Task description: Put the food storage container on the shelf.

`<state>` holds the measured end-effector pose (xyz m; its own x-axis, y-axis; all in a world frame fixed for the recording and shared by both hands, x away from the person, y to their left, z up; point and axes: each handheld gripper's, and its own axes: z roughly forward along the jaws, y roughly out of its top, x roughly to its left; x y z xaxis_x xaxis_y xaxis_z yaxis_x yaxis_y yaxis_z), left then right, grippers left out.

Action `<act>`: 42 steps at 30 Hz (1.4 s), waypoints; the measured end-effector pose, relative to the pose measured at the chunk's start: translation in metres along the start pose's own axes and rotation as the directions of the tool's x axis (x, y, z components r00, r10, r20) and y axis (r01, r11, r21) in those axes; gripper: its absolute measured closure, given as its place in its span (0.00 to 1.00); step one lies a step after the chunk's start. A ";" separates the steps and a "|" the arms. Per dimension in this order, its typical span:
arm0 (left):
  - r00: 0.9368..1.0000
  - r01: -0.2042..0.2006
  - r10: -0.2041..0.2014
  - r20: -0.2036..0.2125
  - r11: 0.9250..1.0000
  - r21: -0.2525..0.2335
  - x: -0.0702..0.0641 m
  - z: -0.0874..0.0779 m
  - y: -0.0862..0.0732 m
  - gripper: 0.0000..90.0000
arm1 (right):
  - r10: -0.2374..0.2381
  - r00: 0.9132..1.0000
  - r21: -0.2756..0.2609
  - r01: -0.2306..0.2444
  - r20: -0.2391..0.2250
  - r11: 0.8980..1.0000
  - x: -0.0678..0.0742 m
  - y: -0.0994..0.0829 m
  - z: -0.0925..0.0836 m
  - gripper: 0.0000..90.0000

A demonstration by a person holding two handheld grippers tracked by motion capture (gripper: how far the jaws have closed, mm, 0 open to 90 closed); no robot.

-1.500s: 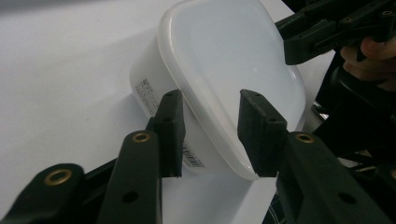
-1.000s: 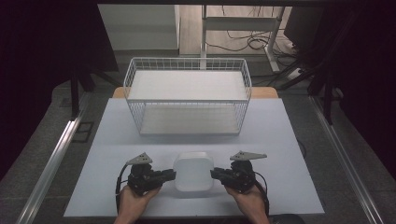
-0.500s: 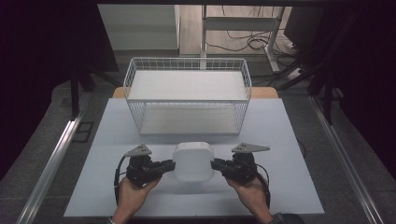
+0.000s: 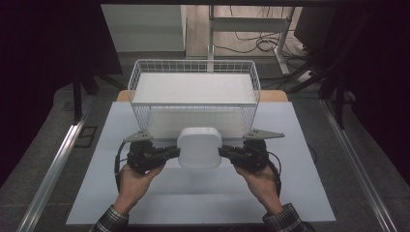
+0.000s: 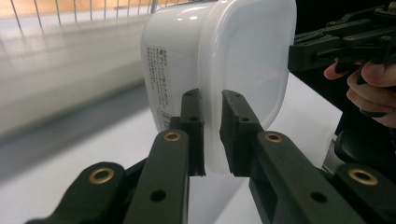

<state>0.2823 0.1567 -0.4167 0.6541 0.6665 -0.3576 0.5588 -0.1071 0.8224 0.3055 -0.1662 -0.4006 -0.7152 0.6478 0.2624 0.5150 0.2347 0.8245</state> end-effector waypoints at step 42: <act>0.996 -0.028 0.022 -0.085 0.997 -0.069 0.037 -0.006 0.152 0.89 | 0.001 0.999 -0.084 0.002 0.033 0.996 -0.037 0.150 0.014 0.87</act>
<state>0.3886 0.1694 -0.3020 0.6202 0.7246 -0.3006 0.5039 -0.0743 0.8606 0.4161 -0.1443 -0.2934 -0.6988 0.6717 0.2459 0.4716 0.1741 0.8644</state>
